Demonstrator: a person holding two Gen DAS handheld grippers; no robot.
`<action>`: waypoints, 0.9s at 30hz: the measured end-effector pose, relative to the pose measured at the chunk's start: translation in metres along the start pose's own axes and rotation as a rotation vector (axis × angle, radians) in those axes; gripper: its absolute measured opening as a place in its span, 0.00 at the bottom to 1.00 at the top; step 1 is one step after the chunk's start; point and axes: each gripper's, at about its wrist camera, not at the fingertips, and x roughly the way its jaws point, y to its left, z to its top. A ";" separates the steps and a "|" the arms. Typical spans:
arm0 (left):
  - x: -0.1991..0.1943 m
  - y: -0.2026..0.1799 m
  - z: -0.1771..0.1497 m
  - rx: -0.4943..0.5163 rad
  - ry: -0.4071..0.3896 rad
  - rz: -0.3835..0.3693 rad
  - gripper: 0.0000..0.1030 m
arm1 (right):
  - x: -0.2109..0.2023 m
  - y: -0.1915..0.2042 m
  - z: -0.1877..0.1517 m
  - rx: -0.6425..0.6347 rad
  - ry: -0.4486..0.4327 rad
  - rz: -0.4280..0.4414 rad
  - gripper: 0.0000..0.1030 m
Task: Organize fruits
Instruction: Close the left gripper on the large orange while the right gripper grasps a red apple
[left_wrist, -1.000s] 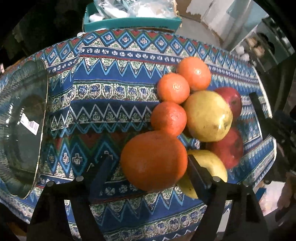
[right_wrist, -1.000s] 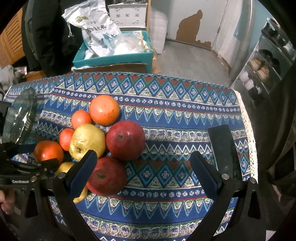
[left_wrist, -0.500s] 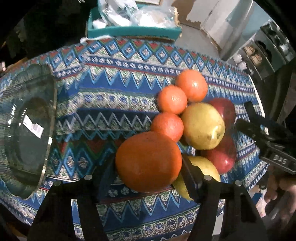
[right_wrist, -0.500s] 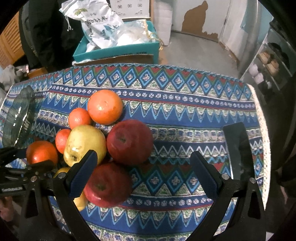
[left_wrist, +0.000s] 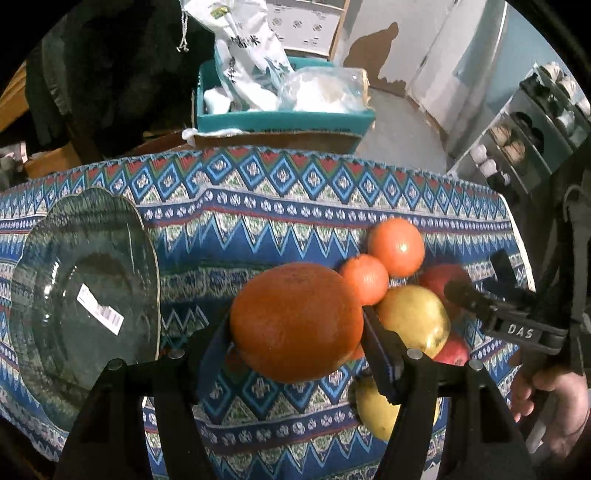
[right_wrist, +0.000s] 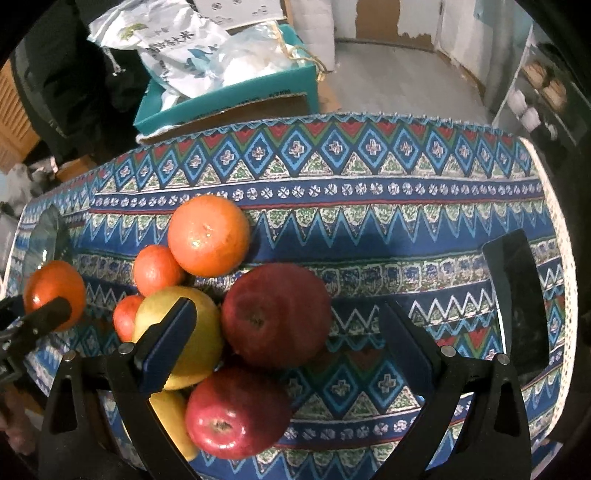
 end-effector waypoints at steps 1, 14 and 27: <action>0.000 0.001 0.002 -0.001 -0.004 0.000 0.67 | 0.003 -0.001 0.001 0.013 0.009 0.006 0.96; 0.009 0.001 0.006 0.001 0.011 -0.009 0.67 | 0.041 -0.015 0.008 0.146 0.114 0.069 0.86; -0.002 -0.002 -0.001 0.017 0.004 -0.012 0.67 | 0.027 -0.008 0.001 0.107 0.089 0.067 0.73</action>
